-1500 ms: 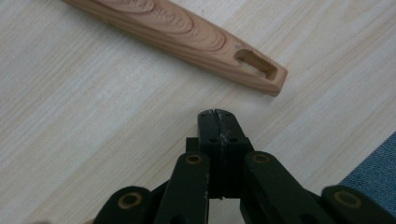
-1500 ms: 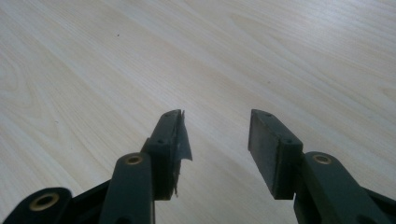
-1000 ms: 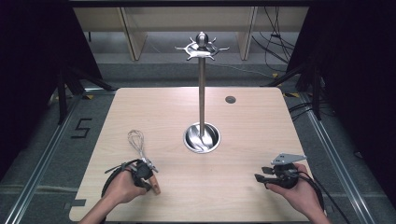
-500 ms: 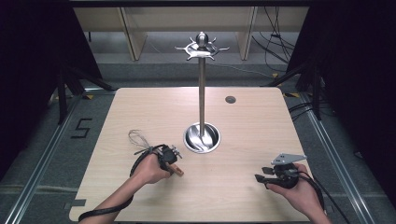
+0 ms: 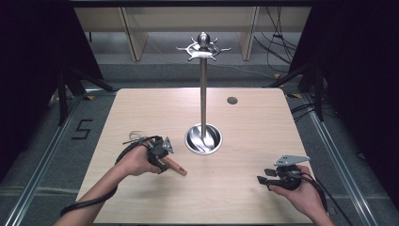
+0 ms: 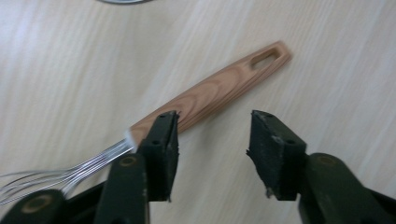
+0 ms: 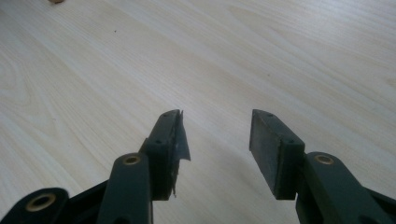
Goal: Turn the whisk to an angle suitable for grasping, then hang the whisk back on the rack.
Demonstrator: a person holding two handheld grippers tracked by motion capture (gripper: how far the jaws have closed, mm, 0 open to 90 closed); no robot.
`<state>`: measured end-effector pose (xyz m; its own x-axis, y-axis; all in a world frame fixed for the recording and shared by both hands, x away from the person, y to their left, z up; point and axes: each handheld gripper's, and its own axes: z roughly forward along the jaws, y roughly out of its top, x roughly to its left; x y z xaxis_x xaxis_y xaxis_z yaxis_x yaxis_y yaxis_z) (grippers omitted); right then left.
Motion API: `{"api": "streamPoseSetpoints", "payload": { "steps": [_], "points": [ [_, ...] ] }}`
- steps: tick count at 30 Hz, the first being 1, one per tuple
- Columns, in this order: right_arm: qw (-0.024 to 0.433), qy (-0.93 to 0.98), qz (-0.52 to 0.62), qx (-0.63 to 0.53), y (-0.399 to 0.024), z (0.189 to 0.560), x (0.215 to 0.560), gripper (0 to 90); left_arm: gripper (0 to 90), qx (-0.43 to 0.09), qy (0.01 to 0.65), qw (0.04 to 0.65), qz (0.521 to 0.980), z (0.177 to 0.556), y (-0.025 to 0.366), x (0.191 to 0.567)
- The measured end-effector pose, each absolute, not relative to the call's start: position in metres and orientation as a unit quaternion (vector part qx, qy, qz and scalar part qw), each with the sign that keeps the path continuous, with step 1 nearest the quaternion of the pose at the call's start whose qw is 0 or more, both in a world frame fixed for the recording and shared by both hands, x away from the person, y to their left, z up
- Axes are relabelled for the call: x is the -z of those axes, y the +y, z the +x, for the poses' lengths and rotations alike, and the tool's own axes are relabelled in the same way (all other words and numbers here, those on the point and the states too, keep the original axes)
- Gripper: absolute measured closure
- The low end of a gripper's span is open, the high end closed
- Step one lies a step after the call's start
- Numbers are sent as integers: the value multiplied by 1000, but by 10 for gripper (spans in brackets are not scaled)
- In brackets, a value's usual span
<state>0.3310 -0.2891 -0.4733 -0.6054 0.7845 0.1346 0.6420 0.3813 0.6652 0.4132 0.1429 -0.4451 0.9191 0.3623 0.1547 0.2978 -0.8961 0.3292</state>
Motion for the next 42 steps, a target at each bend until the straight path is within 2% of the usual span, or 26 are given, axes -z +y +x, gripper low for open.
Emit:
{"api": "streamPoseSetpoints", "payload": {
  "steps": [4,6,9,12,15,17,22,25,26,33,35,42],
  "points": [
    [104,828,431,-343,-292,331,472,540,392,-105,151,157,970,422,149,446],
    [107,815,442,-358,-289,331,473,540,381,-114,141,152,972,425,150,446],
    [122,830,417,-350,-289,333,470,536,381,-113,126,149,974,431,150,444],
    [103,827,432,-345,-287,329,469,535,389,-105,123,148,976,437,149,443],
    [123,824,419,-360,-290,333,474,535,399,-89,117,134,980,443,145,446],
    [110,823,428,-357,-291,332,472,534,392,-80,106,122,984,447,142,449],
    [106,831,425,-344,-294,331,472,535,384,-83,69,109,988,457,134,457],
    [123,827,419,-355,-291,333,473,534,384,-84,56,104,989,460,131,459],
    [111,835,418,-340,-290,332,469,534,383,-86,53,103,990,460,130,459],
    [107,834,421,-339,-287,331,471,533,367,-68,39,103,992,462,127,465],
    [124,830,415,-352,-287,333,475,534,376,-68,39,104,991,464,127,463],
    [115,831,417,-349,-287,331,473,533,421,-40,32,76,996,464,124,469]
  ]
}}
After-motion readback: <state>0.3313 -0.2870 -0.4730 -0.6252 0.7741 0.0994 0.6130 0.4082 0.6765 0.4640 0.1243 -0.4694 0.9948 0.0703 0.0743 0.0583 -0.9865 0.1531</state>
